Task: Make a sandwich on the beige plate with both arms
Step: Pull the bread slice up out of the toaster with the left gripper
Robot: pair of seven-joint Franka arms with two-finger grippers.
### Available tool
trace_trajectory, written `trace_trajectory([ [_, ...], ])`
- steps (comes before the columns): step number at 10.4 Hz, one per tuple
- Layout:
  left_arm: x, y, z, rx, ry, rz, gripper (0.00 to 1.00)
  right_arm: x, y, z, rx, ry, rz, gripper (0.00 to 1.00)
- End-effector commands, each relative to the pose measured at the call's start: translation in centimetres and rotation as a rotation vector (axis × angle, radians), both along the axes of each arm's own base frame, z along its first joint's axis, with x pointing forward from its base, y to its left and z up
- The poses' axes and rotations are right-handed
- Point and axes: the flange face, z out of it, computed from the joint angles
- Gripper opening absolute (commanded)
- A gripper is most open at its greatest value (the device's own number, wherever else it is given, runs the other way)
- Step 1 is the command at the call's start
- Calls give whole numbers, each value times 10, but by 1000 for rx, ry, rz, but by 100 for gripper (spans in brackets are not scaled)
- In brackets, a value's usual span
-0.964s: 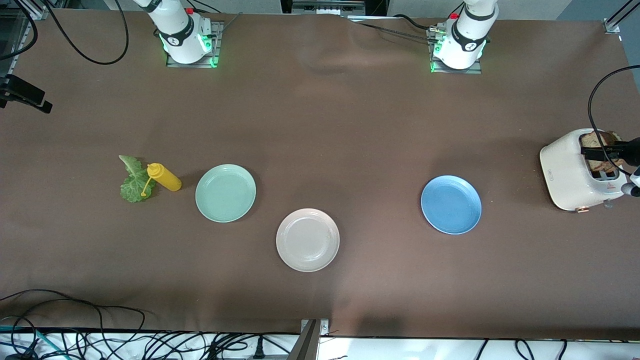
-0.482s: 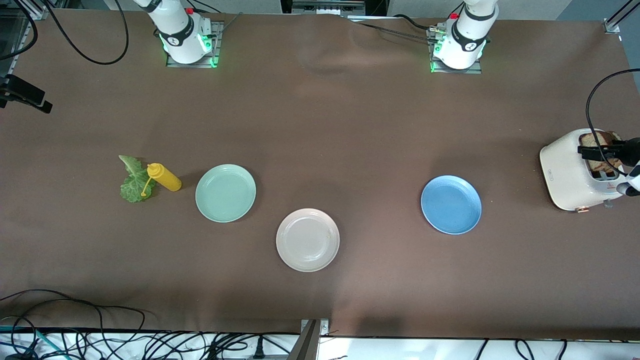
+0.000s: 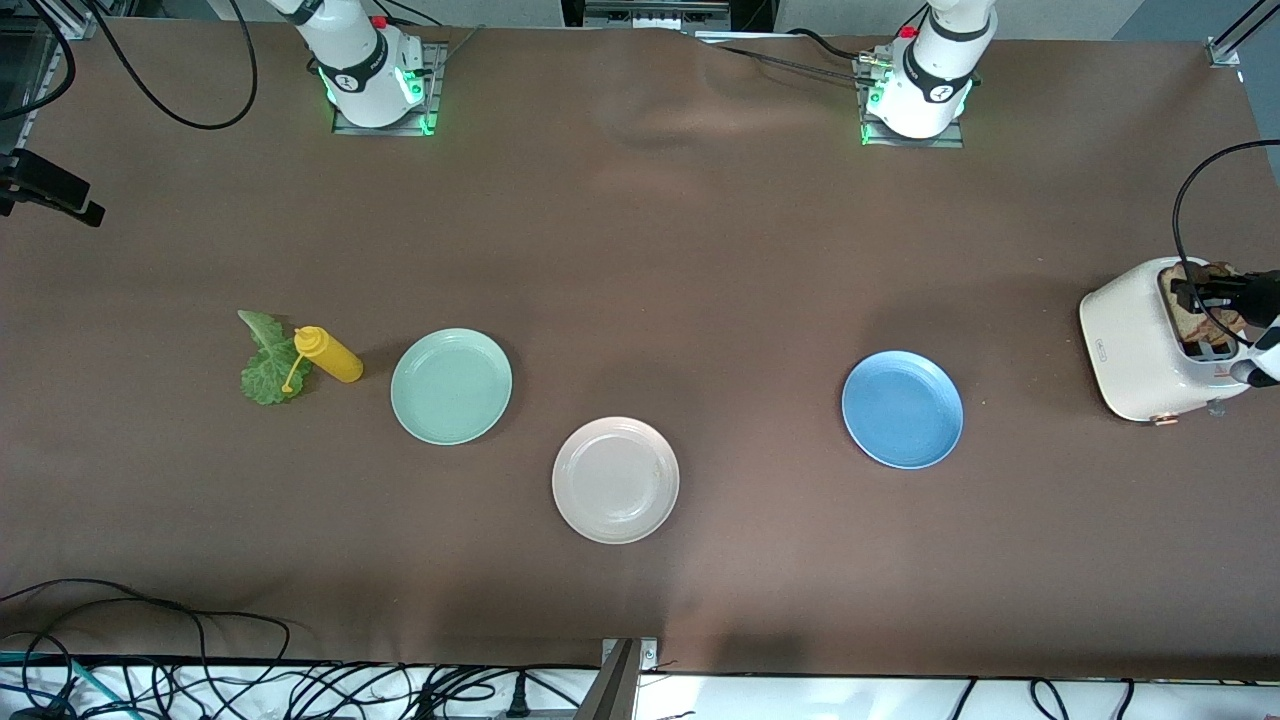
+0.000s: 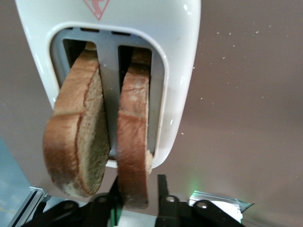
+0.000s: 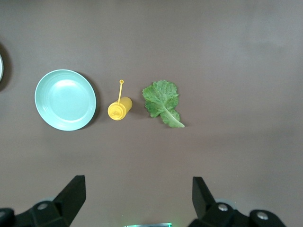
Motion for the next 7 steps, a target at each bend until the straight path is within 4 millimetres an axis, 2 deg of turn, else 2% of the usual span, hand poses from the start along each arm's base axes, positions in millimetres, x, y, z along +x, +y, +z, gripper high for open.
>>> trace_trajectory([
  [1,-1,-1,10,33,33,-29,0,-3,1,7,-7,0,7,100],
  [4,1,-1,21,39,19,-28,0,-4,1,8,-7,-1,7,100],
  [6,1,3,45,18,34,-67,0,-4,1,8,-7,-1,7,100],
  [7,1,4,65,24,28,-76,0,-4,1,8,-7,-1,7,100],
])
